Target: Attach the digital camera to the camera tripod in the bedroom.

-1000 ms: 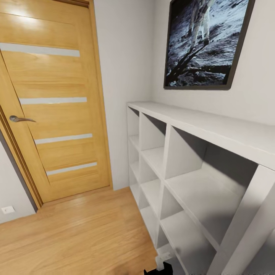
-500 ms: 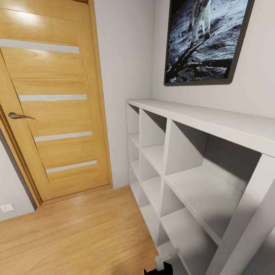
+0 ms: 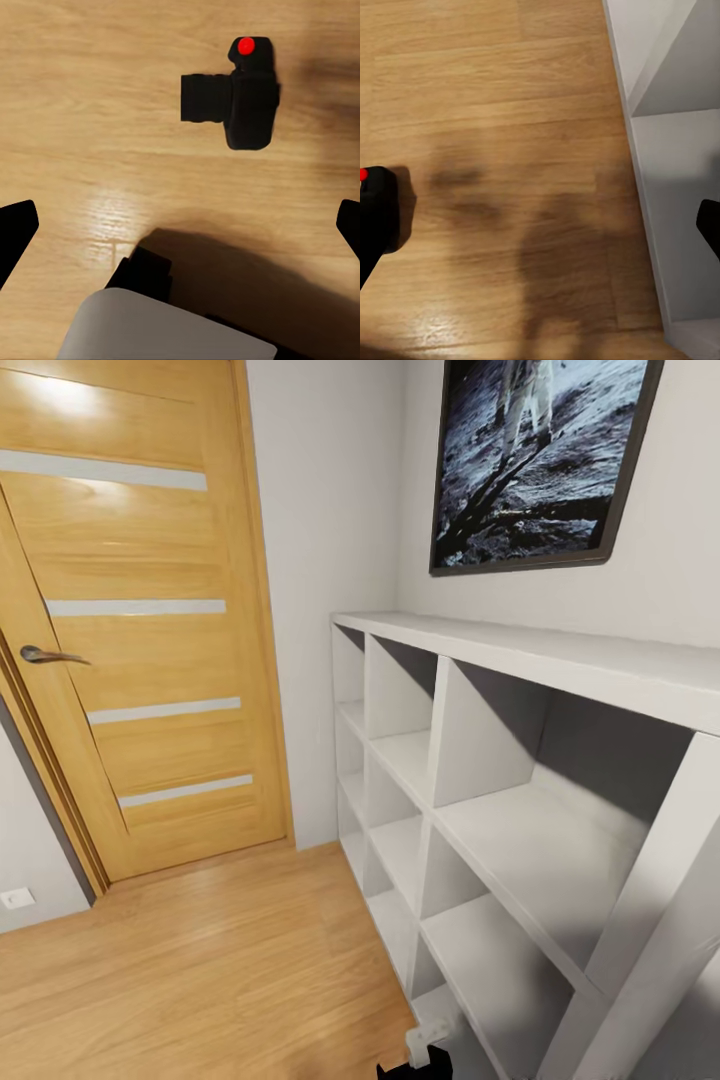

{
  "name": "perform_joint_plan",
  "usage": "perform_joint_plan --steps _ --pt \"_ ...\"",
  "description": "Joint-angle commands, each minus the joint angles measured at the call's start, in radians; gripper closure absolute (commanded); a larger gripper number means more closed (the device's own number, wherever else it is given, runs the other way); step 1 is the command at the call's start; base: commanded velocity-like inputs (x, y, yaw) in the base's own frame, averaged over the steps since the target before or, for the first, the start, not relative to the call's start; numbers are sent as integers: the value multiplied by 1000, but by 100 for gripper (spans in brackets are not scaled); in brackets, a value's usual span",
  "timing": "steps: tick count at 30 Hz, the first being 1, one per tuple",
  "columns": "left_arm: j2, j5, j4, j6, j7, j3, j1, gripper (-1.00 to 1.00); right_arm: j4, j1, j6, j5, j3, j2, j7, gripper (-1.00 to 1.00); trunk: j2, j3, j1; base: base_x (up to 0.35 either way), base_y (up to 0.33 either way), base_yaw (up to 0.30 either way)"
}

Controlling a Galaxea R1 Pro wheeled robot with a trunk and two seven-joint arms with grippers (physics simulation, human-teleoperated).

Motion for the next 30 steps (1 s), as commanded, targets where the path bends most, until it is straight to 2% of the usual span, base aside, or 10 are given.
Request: perform_joint_plan --steps 1,30 --pt "0 7 -2 4 5 0 0 -100 -2 0 7 10 2 0 -3 -100 -8 -4 4 0 0 0" --pt "0 7 -4 4 5 0 1 -100 -2 0 15 8 5 0 -2 -100 -211 -95 115 0 0 0"
